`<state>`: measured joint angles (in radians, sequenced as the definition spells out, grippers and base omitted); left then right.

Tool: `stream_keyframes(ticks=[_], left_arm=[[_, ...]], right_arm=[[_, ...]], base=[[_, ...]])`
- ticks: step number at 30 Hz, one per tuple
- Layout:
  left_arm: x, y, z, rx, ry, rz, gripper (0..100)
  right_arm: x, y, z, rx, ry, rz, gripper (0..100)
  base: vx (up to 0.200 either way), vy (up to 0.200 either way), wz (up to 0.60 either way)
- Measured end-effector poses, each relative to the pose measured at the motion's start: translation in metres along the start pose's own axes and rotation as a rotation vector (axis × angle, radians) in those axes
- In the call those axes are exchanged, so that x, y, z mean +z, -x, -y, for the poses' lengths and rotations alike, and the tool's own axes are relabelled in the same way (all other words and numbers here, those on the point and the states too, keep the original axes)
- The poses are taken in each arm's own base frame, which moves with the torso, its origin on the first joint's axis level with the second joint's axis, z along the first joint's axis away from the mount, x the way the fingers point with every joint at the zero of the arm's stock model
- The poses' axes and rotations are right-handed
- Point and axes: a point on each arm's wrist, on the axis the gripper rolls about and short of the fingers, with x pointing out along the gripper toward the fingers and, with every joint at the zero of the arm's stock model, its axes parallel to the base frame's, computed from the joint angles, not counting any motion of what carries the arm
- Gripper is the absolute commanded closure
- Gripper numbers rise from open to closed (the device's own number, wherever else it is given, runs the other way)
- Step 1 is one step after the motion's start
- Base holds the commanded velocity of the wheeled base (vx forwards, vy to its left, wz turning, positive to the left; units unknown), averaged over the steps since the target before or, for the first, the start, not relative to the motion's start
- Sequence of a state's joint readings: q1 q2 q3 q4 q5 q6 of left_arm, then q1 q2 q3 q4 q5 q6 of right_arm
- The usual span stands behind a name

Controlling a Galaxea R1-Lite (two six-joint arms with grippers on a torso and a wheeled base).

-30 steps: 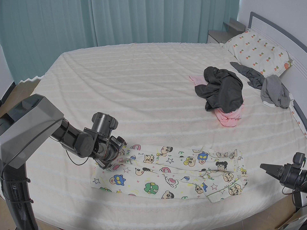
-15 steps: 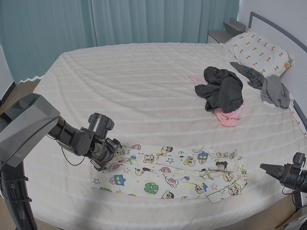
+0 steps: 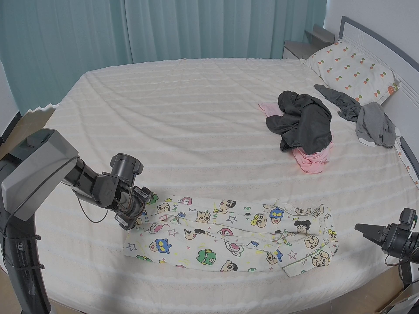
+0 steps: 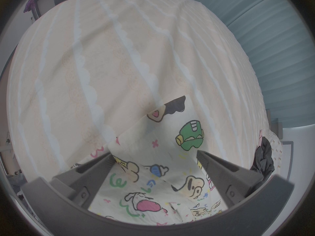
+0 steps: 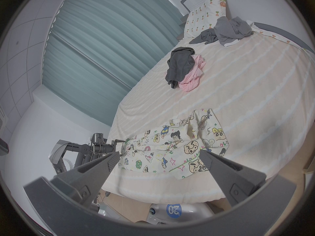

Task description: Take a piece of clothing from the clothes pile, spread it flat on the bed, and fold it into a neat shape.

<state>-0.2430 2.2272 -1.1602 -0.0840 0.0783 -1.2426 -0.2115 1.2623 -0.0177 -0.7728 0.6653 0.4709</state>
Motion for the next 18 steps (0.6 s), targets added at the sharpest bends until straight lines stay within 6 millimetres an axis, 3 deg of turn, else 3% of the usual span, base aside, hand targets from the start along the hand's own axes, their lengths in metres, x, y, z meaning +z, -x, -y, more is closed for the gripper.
stream_keyframes(ticks=[10, 18], left_arm=[[0.003, -0.007, -0.002, 0.016, 0.003, 0.007, 100], [0.007, 0.009, 0.006, -0.01, 0.001, 0.018, 100]], right_arm=[[0.0, 0.0, 0.0, 0.001, 0.001, 0.001, 0], [0.0, 0.0, 0.0, 0.002, 0.003, 0.003, 0]], base=[[0.0, 0.0, 0.0], [0.0, 0.0, 0.0]])
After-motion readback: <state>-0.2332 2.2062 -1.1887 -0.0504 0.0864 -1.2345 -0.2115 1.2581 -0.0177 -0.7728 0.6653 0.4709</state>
